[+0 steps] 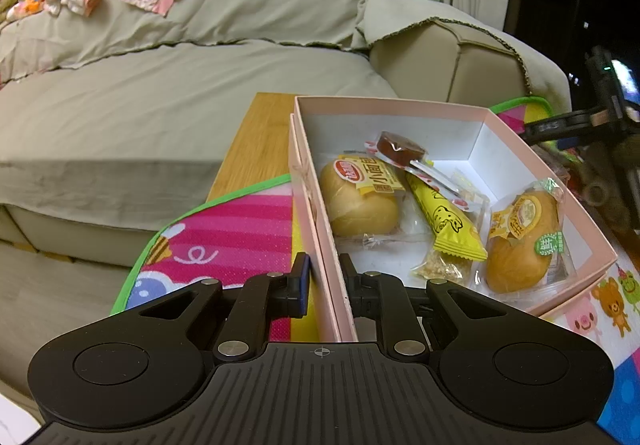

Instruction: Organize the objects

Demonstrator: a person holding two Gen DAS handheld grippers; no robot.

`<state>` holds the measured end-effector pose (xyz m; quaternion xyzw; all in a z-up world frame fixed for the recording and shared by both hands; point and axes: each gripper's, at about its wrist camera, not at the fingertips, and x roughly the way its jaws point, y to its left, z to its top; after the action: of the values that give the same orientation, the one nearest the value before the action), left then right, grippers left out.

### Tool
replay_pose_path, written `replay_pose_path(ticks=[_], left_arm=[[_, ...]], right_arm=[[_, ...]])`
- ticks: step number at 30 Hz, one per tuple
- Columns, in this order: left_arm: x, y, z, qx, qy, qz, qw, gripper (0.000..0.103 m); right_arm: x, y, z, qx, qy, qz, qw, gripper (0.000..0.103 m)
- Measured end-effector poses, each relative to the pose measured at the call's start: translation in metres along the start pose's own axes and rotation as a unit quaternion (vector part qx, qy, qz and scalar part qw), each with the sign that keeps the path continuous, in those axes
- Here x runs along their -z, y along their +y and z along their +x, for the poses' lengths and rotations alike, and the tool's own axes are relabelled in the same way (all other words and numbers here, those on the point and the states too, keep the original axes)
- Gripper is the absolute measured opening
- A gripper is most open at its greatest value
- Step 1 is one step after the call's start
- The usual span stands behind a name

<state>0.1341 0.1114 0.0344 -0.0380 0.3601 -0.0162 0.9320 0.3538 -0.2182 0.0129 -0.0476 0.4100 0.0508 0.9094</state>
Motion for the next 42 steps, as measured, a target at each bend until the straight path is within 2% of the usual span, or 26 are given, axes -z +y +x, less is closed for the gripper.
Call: replay_pose_path(ticks=[1, 3, 5, 6, 8, 10, 12, 19, 22, 23, 25, 27, 30, 35, 37, 42], left_arm=[[0.0, 0.0, 0.0, 0.0, 0.0, 0.0, 1.0, 0.017], [0.0, 0.0, 0.0, 0.001, 0.0, 0.0, 1.0, 0.017], [0.001, 0.0, 0.001, 0.002, -0.001, 0.0, 1.0, 0.017], [0.001, 0.0, 0.001, 0.002, -0.001, 0.0, 1.0, 0.018], [0.002, 0.001, 0.0, 0.003, -0.002, -0.001, 1.0, 0.018], [0.002, 0.001, 0.0, 0.004, -0.003, -0.002, 1.0, 0.018], [0.003, 0.001, 0.0, 0.004, -0.004, -0.004, 1.0, 0.018], [0.002, 0.001, 0.0, 0.004, -0.005, -0.004, 1.0, 0.018], [0.002, 0.0, 0.0, 0.004, -0.005, -0.005, 1.0, 0.018], [0.002, 0.001, 0.0, 0.004, -0.005, -0.005, 1.0, 0.018], [0.002, 0.0, 0.0, 0.004, -0.004, -0.005, 1.0, 0.018], [0.002, 0.001, 0.0, 0.004, -0.004, -0.005, 1.0, 0.018], [0.002, 0.001, 0.0, 0.004, -0.005, -0.005, 1.0, 0.018], [0.001, 0.0, 0.0, 0.005, -0.004, -0.007, 1.0, 0.018], [0.0, 0.0, 0.0, 0.004, -0.004, -0.006, 1.0, 0.018], [0.0, -0.001, 0.0, 0.004, -0.003, -0.006, 1.0, 0.018]], right_arm=[[-0.002, 0.002, 0.008, -0.004, 0.004, -0.01, 1.0, 0.103], [-0.006, -0.005, 0.018, -0.02, 0.015, 0.01, 1.0, 0.103], [-0.007, -0.015, 0.022, -0.032, 0.027, 0.047, 0.998, 0.095], [-0.005, -0.016, 0.018, -0.028, 0.021, 0.043, 0.998, 0.085], [0.001, -0.014, 0.01, -0.021, 0.02, 0.017, 0.999, 0.075], [0.011, -0.017, -0.004, -0.034, 0.023, 0.011, 0.999, 0.052], [0.024, -0.018, -0.019, -0.04, 0.029, -0.002, 0.999, 0.041], [0.096, -0.006, -0.091, -0.074, 0.036, -0.038, 0.996, 0.037], [0.132, 0.003, -0.126, -0.101, 0.038, -0.06, 0.992, 0.037], [0.141, 0.005, -0.136, -0.106, 0.039, -0.066, 0.991, 0.04], [0.158, 0.009, -0.155, -0.106, 0.035, -0.074, 0.991, 0.072], [0.172, 0.014, -0.17, -0.082, 0.019, -0.092, 0.992, 0.082], [0.178, 0.011, -0.186, -0.062, 0.001, -0.095, 0.994, 0.083], [0.133, -0.018, -0.173, -0.06, -0.042, -0.025, 0.997, 0.098], [0.108, -0.029, -0.148, -0.048, -0.048, 0.006, 0.998, 0.1], [0.049, -0.05, -0.065, -0.013, -0.026, 0.084, 0.996, 0.1]])
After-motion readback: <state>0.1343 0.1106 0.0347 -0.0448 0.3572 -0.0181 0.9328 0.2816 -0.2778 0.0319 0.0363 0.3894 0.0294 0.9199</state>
